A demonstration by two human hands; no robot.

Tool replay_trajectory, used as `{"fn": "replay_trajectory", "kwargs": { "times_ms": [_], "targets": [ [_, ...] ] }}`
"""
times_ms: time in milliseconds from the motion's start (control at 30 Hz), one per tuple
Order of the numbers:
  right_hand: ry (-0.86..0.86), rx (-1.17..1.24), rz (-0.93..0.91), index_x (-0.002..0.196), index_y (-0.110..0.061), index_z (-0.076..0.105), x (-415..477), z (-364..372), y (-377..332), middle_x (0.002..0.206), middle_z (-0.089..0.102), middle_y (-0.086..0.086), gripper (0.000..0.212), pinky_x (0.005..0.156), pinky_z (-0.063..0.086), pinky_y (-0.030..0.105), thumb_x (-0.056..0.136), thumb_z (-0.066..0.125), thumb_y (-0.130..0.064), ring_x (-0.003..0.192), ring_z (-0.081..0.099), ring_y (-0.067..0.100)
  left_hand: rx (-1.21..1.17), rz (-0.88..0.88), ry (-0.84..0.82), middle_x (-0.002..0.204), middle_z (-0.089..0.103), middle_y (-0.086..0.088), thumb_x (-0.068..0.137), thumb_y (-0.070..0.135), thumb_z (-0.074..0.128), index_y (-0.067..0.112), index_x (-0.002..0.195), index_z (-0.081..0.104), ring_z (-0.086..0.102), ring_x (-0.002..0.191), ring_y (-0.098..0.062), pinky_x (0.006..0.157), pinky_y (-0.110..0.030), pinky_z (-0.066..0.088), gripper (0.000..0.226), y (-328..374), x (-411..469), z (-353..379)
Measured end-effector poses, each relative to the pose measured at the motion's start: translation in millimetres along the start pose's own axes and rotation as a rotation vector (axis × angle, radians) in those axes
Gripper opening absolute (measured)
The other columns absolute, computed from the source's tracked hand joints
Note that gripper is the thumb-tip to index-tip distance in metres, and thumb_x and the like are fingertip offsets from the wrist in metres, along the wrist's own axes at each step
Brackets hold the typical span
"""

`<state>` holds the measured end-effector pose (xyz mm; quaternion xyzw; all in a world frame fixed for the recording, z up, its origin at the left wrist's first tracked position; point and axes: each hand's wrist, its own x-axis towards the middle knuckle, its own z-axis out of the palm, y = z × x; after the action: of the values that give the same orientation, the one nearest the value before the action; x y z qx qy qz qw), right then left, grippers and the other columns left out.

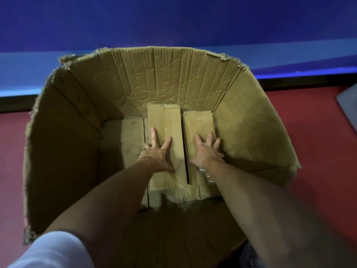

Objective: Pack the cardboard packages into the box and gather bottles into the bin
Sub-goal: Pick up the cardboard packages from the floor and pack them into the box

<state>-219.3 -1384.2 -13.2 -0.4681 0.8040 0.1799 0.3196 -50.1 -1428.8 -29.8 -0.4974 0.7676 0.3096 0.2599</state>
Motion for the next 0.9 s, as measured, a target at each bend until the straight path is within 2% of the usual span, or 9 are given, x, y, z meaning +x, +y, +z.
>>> {"fn": "replay_trajectory", "kwargs": {
  "times_ms": [100, 167, 267, 333, 400, 467, 633, 733, 900],
  "targets": [
    [-0.01, 0.061, 0.076, 0.156, -0.04, -0.013, 4.4, 1.9, 6.5, 0.159, -0.035, 0.012, 0.105, 0.113, 0.028, 0.066, 0.091, 0.07, -0.033, 0.149, -0.016, 0.044, 0.004, 0.012, 0.022, 0.144, -0.051, -0.019, 0.073, 0.06, 0.078, 0.046, 0.153, -0.015, 0.021, 0.141, -0.052, 0.114, -0.05, 0.034, 0.124, -1.3, -0.1, 1.8],
    [-0.018, 0.12, 0.106, 0.156, -0.039, -0.014, 4.7, 4.1, 10.4, 0.16, -0.03, 0.015, 0.108, 0.112, 0.033, 0.059, 0.089, 0.072, -0.036, 0.15, -0.001, 0.043, -0.003, 0.011, 0.03, 0.144, -0.051, -0.019, 0.073, 0.058, 0.079, 0.046, 0.154, -0.014, 0.021, 0.141, -0.052, 0.114, -0.05, 0.033, 0.123, -0.6, -1.0, 2.5],
    [0.019, 0.124, 0.079, 0.157, -0.037, -0.01, 2.9, 6.1, 13.1, 0.161, -0.006, 0.021, 0.105, 0.103, 0.042, 0.047, 0.09, 0.071, -0.036, 0.141, 0.03, 0.039, -0.075, 0.021, 0.056, 0.144, -0.052, -0.016, 0.072, 0.051, 0.083, 0.046, 0.154, -0.012, 0.02, 0.142, -0.051, 0.115, -0.048, 0.031, 0.126, -4.1, -0.6, 3.6],
    [0.066, 0.11, 0.045, 0.158, -0.036, -0.006, 3.5, 5.8, 13.4, 0.156, 0.009, 0.02, 0.103, 0.096, 0.045, 0.042, 0.089, 0.072, -0.036, 0.132, 0.039, 0.035, -0.197, 0.006, 0.077, 0.142, -0.056, -0.013, 0.069, 0.045, 0.087, 0.047, 0.153, -0.015, 0.015, 0.145, -0.05, 0.118, -0.048, 0.027, 0.132, -7.1, 2.3, 5.2],
    [0.095, 0.101, 0.029, 0.157, -0.036, -0.005, 4.4, 4.8, 13.6, 0.154, 0.012, 0.019, 0.104, 0.094, 0.046, 0.041, 0.088, 0.073, -0.036, 0.131, 0.04, 0.035, -0.391, -0.076, 0.092, 0.141, -0.057, -0.01, 0.067, 0.04, 0.09, 0.048, 0.151, -0.019, 0.01, 0.147, -0.049, 0.121, -0.048, 0.021, 0.138, -5.2, 6.4, 6.2],
    [0.105, 0.103, 0.021, 0.158, -0.035, -0.004, 5.3, 3.1, 13.4, 0.155, 0.01, 0.019, 0.103, 0.094, 0.046, 0.041, 0.089, 0.072, -0.035, 0.133, 0.038, 0.036, -0.511, -0.149, 0.094, 0.141, -0.057, -0.01, 0.068, 0.037, 0.09, 0.05, 0.149, -0.02, 0.014, 0.146, -0.048, 0.121, -0.048, 0.022, 0.138, 0.7, 9.9, 4.8],
    [0.095, 0.137, 0.014, 0.158, -0.036, -0.001, 6.6, 1.5, 14.2, 0.155, 0.013, 0.018, 0.1, 0.096, 0.045, 0.042, 0.089, 0.072, -0.036, 0.132, 0.041, 0.035, -0.621, -0.14, 0.127, 0.149, -0.049, -0.009, 0.071, 0.018, 0.087, 0.06, 0.149, -0.004, 0.03, 0.14, -0.051, 0.108, -0.046, 0.046, 0.127, -1.8, 12.4, 7.1],
    [0.1, 0.143, 0.014, 0.157, -0.037, 0.0, 6.9, 2.9, 10.6, 0.154, 0.015, 0.018, 0.099, 0.098, 0.044, 0.042, 0.089, 0.071, -0.036, 0.13, 0.044, 0.036, -0.553, -0.127, 0.123, 0.153, -0.043, -0.011, 0.072, 0.029, 0.088, 0.058, 0.15, -0.005, 0.026, 0.143, -0.049, 0.112, -0.049, 0.039, 0.125, -2.4, 6.7, 6.8],
    [0.11, 0.149, 0.024, 0.157, -0.037, -0.001, 4.4, 3.6, 2.1, 0.152, 0.016, 0.018, 0.101, 0.088, 0.044, 0.037, 0.088, 0.072, -0.033, 0.125, 0.047, 0.034, -0.501, -0.135, 0.138, 0.159, -0.033, -0.008, 0.073, 0.042, 0.085, 0.055, 0.151, -0.008, 0.022, 0.146, -0.043, 0.113, -0.05, 0.033, 0.122, 1.8, 0.4, 1.9]
  ]
}}
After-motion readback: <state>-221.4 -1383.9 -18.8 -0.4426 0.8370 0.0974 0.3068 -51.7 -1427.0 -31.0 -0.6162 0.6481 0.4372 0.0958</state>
